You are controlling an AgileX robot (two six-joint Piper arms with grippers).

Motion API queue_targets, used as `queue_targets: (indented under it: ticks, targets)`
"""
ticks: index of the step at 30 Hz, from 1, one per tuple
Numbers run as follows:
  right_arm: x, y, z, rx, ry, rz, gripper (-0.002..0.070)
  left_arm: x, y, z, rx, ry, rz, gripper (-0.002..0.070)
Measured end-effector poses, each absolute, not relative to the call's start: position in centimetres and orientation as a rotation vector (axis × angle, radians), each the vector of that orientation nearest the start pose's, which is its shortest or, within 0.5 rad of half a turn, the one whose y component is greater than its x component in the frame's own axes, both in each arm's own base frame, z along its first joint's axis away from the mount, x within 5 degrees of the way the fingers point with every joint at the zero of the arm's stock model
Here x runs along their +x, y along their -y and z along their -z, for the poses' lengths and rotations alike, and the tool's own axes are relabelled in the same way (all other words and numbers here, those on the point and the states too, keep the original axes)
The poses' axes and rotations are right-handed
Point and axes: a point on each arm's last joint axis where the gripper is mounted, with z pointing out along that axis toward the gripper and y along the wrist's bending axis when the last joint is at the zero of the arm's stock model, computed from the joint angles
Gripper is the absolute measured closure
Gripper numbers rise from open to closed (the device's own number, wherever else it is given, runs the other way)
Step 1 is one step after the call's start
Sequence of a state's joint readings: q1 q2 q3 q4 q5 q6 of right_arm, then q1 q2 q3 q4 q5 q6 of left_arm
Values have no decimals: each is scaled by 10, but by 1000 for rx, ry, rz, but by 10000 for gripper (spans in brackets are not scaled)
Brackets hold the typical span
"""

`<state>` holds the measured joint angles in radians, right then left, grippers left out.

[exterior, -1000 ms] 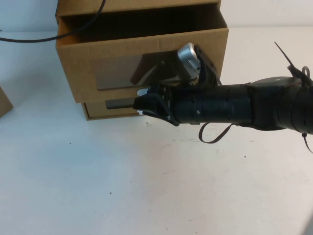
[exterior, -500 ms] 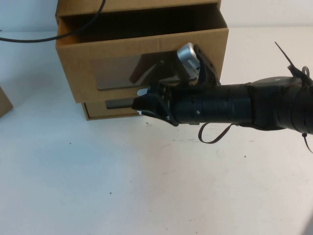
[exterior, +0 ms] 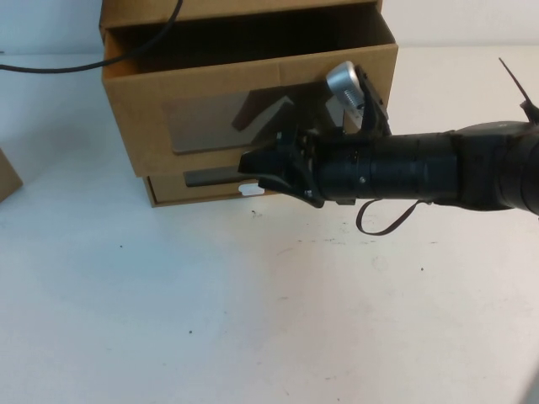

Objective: Open the shoe box

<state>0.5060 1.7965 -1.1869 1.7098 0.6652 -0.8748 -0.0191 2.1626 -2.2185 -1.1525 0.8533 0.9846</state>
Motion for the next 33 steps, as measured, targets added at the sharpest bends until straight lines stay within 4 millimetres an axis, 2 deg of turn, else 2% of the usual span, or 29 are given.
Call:
queue_targets:
  ticks: [4, 7, 15, 28, 33]
  targets:
    - [319, -238, -255, -83, -2233, -1492, 242, 496, 72, -374, 549, -1756, 712, 680]
    - [319, -238, -255, -84, -2233, -1493, 211, 496, 72, -374, 549, -1756, 712, 680]
    - [323, -236, -253, -51, -2235, -1441, 336, 496, 72, -374, 549, -1756, 712, 680]
    - [326, -234, -252, 12, -2245, -1413, 391, 496, 72, -374, 550, -1757, 713, 680]
    - [326, -234, -252, 37, -2249, -1411, 471, 496, 72, -374, 550, -1757, 713, 680]
